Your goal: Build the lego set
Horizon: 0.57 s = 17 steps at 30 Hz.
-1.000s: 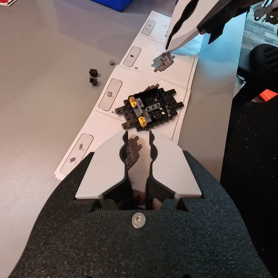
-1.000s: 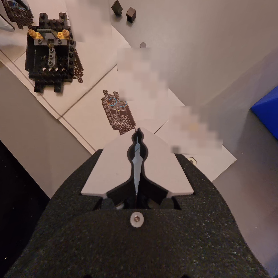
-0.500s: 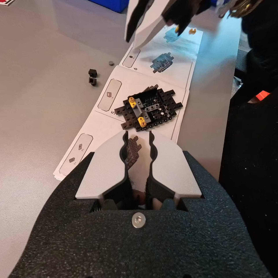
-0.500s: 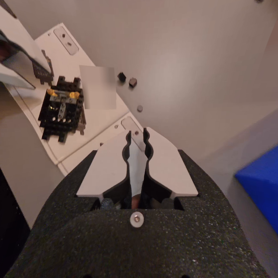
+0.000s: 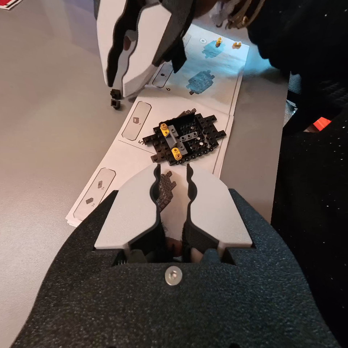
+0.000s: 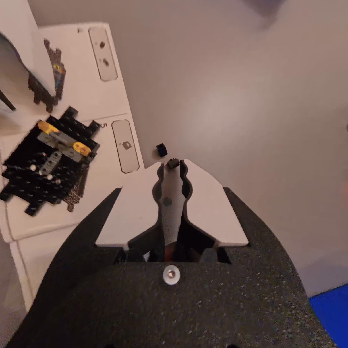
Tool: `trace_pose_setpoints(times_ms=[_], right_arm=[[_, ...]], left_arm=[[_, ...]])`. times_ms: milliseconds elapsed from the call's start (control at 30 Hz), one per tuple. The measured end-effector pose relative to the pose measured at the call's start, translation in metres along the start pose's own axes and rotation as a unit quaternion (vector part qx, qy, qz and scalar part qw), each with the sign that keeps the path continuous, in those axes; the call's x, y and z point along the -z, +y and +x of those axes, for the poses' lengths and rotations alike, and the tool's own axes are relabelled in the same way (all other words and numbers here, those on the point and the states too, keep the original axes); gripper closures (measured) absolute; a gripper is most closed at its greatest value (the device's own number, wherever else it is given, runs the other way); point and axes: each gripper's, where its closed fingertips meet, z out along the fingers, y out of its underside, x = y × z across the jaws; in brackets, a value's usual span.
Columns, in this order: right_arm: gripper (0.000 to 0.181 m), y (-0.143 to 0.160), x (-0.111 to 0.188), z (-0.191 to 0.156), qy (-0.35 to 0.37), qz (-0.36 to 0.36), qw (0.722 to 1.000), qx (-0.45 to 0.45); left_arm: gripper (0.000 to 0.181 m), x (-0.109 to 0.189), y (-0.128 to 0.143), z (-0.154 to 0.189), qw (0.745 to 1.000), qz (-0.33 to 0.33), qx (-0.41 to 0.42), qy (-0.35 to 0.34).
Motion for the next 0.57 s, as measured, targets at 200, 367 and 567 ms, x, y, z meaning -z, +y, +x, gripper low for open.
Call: trace_pose_setpoints(times_ms=[200, 367, 567], right_arm=[[0.167, -0.001, -0.007, -0.003, -0.041, -0.025, 0.998, 0.039], [0.170, -0.010, 0.005, -0.004, -0.048, 0.037, 0.997, 0.040], [0.171, -0.101, 0.120, -0.058, -0.165, 0.494, 0.853, 0.034]], left_arm=[[0.155, -0.001, 0.000, 0.002, 1.000, -0.003, -0.005, 0.004], [0.156, 0.002, -0.003, 0.000, 1.000, 0.012, 0.001, 0.003], [0.157, 0.054, -0.081, 0.010, 0.924, 0.306, 0.176, 0.148]])
